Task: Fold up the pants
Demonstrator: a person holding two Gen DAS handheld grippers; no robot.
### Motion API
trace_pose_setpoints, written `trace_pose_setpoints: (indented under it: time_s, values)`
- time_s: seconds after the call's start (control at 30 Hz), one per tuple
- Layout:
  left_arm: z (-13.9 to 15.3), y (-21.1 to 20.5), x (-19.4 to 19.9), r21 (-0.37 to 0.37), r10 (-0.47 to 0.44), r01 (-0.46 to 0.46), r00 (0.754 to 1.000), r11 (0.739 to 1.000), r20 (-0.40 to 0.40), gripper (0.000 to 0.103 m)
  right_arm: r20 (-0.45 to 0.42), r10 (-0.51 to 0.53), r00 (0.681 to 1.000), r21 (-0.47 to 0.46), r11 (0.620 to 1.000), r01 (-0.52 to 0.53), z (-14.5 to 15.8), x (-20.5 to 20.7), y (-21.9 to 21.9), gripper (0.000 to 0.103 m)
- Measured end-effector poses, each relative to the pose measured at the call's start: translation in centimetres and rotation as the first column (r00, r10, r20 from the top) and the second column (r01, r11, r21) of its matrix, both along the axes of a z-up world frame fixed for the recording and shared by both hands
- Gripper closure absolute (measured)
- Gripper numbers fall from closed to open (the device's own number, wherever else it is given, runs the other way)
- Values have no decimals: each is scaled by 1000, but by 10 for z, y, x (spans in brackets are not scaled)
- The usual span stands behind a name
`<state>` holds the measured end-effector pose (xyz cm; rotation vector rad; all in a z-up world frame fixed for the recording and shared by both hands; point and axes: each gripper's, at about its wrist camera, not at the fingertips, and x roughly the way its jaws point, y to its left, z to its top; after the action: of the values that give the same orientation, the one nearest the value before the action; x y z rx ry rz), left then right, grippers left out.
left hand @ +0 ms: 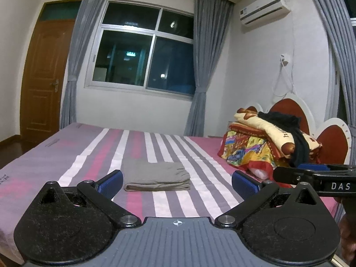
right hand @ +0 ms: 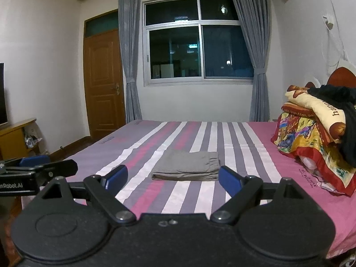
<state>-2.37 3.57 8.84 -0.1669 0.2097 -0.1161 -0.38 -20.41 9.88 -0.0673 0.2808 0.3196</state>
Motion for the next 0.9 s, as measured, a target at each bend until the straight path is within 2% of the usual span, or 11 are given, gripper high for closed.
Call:
trace_pose_setpoints:
  time_s: [0.9]
  values:
    - [0, -1, 0, 12, -10, 10, 1000, 1000, 7, 0, 10, -12, 1000, -1, 1000, 12, 1, -2, 4, 14]
